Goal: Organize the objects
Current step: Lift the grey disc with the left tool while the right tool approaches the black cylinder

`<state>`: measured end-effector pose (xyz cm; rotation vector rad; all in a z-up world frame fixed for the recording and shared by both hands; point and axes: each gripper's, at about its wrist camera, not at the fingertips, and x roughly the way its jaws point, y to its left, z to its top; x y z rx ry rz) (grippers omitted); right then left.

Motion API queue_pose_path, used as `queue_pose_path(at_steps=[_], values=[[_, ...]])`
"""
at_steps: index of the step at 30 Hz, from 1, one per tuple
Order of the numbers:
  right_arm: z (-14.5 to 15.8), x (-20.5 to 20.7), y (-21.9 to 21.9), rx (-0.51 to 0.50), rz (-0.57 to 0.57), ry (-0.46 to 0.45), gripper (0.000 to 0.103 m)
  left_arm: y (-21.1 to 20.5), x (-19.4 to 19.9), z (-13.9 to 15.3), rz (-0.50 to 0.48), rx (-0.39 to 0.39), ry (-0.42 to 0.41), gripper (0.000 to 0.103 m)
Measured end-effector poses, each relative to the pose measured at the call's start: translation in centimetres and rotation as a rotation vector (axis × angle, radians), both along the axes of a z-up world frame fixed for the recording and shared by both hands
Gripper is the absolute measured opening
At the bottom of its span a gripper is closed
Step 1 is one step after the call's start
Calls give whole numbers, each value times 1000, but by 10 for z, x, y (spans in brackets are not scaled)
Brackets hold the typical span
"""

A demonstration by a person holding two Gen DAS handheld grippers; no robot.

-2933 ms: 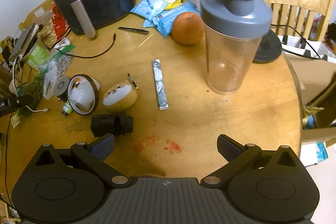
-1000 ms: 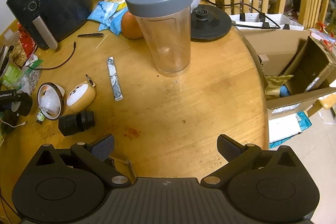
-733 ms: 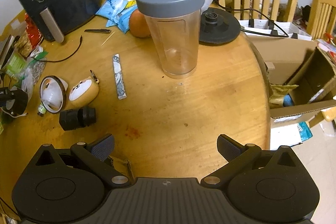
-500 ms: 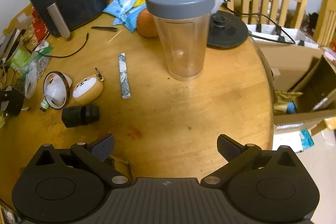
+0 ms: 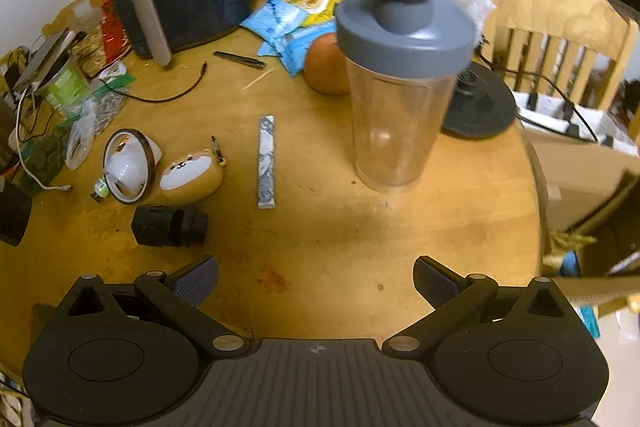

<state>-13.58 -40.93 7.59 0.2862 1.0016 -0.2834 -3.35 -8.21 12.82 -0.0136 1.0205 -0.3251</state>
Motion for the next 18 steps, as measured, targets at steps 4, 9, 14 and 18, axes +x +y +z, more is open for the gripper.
queue_pose_path(at_steps=[4, 9, 14, 18], values=[[-2, 7, 3, -6, 38, -9, 103, 2, -13, 4, 12, -8, 2, 57], [-6, 15, 8, 1, 77, -14, 103, 6, -27, 7, 31, -17, 8, 57], [-10, 23, 15, 7, 113, -17, 103, 13, -40, 9, 50, -27, 19, 57], [-12, 29, 19, 7, 138, -20, 102, 18, -48, 9, 71, -33, 30, 57]])
